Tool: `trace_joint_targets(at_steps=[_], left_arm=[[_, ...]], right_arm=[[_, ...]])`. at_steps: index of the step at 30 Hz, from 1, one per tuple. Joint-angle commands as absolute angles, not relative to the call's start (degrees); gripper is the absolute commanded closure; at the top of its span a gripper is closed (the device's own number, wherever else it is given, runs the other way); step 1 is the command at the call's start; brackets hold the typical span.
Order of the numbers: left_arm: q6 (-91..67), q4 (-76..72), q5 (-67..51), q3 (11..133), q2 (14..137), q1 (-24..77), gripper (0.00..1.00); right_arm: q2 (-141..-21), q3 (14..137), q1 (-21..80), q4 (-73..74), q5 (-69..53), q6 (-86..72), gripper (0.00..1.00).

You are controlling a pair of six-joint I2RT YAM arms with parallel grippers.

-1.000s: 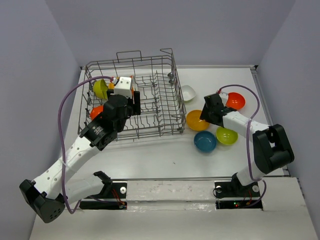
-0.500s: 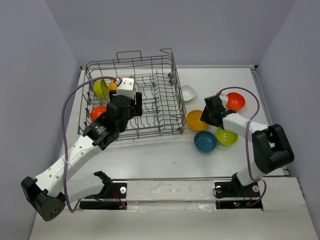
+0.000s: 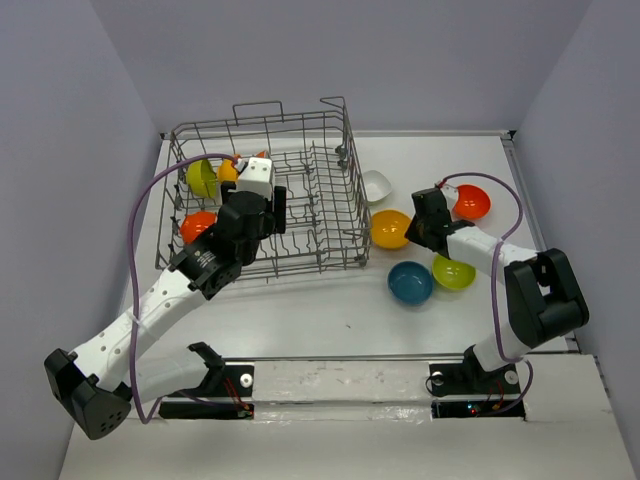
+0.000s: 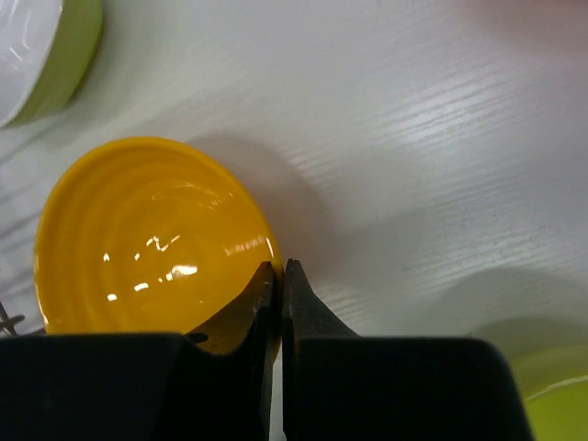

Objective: Load the bowls into the dish rack
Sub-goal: Pick up the bowl from the center of the board, then pass from the right arm to the left

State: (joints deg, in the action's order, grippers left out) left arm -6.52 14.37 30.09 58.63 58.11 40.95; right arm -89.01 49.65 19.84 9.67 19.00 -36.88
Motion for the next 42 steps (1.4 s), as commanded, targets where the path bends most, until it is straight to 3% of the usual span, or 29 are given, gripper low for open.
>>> trace_joint_targets(at_steps=[1, 19, 26, 34, 42], left_arm=[[-6.3, 12.5, 31.7, 58.4, 58.3, 41.5, 0.22], [-7.2, 12.8, 31.9, 58.9, 59.7, 42.2, 0.22], [-7.6, 13.2, 32.0, 60.0, 59.7, 42.2, 0.22], [-9.3, 15.6, 34.3, 66.7, 61.7, 42.3, 0.21], [-10.6, 16.4, 36.6, 73.7, 63.7, 42.0, 0.19]], right_arm=[[-88.9, 49.1, 18.9, 8.4, 19.7, -37.4, 0.99], [-73.9, 56.6, 17.8, 19.2, 33.0, -35.8, 0.99], [-69.1, 68.6, 17.8, 24.2, 36.5, -32.2, 0.99], [-73.3, 81.8, 18.5, 26.5, 27.6, -29.9, 0.99], [-78.6, 91.6, 25.3, 27.3, 26.9, -28.4, 0.99]])
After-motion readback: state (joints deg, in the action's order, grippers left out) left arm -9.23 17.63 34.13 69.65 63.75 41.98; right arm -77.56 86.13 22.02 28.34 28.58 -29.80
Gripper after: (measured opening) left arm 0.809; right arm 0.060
